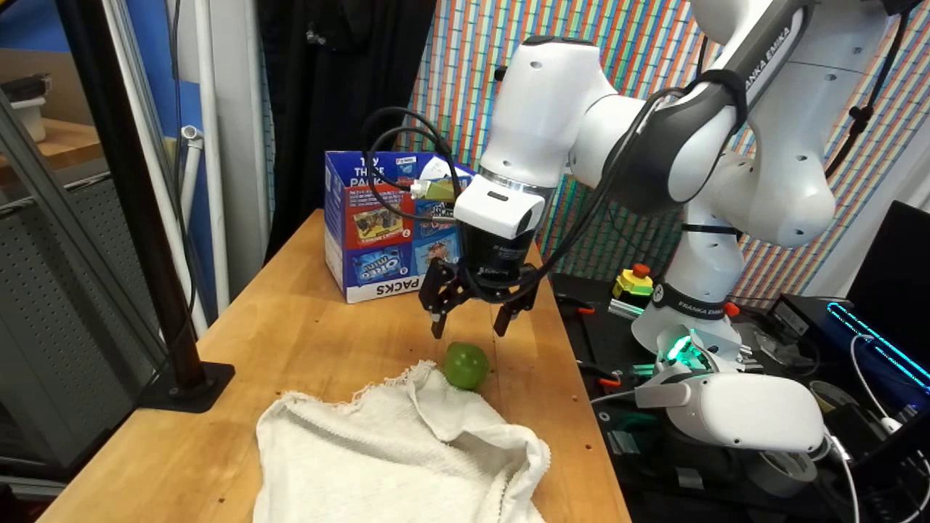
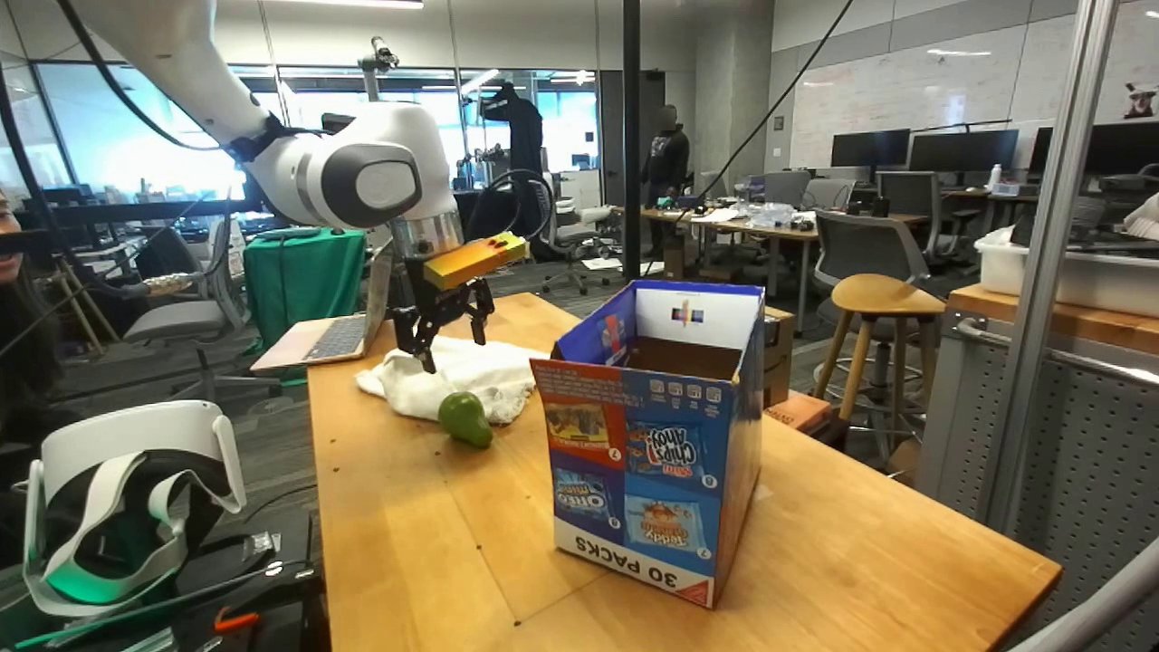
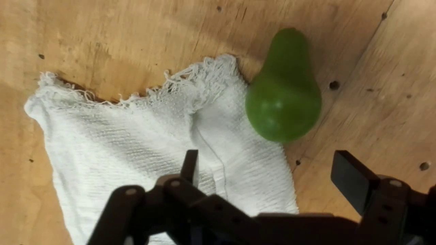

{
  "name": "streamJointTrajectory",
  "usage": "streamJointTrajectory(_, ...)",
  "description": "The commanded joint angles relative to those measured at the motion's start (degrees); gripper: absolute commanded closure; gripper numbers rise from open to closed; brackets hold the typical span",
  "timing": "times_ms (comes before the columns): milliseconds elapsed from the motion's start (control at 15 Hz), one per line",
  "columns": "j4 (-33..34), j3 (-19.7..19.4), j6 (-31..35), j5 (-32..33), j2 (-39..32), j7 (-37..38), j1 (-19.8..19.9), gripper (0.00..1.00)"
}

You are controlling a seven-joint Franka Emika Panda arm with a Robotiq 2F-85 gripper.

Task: Put the green object on the towel, then fold the towel and put it in the box

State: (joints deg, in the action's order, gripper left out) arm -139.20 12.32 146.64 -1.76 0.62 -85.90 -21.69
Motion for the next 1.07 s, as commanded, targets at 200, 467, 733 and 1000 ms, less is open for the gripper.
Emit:
streamJointTrajectory(200,-1.26,0.83,-2.74,-0.28,-0.10,-13.14,4.50,0.00)
streamJointTrajectory(467,-2.02,1.85,-2.51,0.28,-0.05,-11.95,4.20,0.00)
streamJointTrajectory(733,-1.64,3.38,-2.22,-0.03,-0.77,-11.62,3.77,0.00)
streamJointTrajectory(1000,0.81,3.83,-1.81,2.03,-3.07,-10.81,4.13,0.00)
